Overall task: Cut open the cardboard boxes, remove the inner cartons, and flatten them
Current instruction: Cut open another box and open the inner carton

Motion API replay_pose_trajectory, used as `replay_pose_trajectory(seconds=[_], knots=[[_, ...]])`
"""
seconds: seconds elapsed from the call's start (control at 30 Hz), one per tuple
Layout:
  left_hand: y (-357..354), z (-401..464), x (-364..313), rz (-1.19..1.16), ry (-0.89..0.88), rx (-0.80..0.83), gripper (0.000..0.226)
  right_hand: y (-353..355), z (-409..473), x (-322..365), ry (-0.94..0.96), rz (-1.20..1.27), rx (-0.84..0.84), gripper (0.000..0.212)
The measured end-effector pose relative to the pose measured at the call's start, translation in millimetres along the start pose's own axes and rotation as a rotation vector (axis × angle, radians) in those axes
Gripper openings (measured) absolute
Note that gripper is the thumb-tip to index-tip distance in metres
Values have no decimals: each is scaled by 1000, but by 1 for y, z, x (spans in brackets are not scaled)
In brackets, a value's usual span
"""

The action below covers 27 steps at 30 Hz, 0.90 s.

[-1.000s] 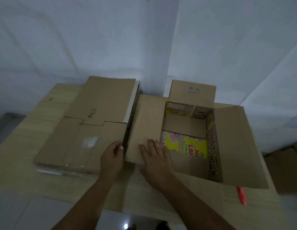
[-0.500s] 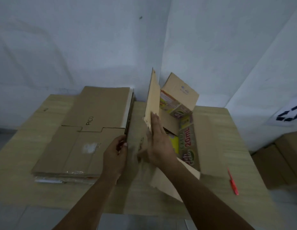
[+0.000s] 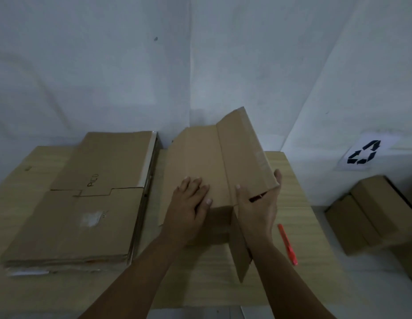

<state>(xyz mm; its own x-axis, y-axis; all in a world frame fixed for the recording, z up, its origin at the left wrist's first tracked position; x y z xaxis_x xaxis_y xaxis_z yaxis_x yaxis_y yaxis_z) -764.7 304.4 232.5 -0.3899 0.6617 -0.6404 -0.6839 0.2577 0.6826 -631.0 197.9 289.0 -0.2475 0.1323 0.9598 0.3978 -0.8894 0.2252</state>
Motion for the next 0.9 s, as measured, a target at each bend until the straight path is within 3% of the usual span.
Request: replay_pose_trajectory(seconds=[0.2, 0.3, 0.4, 0.47, 0.53, 0.6, 0.73, 0.9], knots=[[-25, 2, -16, 103, -62, -8, 56, 35, 17, -29, -288, 85, -13, 126], [-28, 3, -15, 120, -45, -10, 57, 45, 24, -30, -394, -106, 7, 133], [-28, 4, -15, 89, -27, -13, 66, 46, 29, -22, -173, -487, 118, 107], [-30, 4, -15, 69, -27, -23, 68, 36, 28, -9, 97, -604, 265, 83], [-31, 4, -14, 20, -17, -24, 68, 20, 24, 1, 257, -681, 467, 72], [-29, 0, -13, -56, 16, -26, 68, 5, 21, 3, 321, -782, 610, 69], [-16, -17, -5, -143, 129, -62, 62, -10, 18, -8, 337, -955, 712, 68], [-1, -39, 8, -199, 500, -243, 62, -11, 23, -13, 334, -956, 717, 67]])
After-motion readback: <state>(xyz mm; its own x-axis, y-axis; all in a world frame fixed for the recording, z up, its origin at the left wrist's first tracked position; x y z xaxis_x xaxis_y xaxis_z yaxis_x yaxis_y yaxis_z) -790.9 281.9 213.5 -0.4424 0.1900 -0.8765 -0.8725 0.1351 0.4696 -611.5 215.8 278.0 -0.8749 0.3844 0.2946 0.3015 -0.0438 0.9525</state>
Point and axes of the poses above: each hand's wrist, its own z-axis towards the middle knuckle, its own y-axis out of the back of the hand, x = y × z, the point moved 1 cm from there along z, towards the middle knuckle, and after that the axes turned 1 degree about -z, right-handed, at the moved point
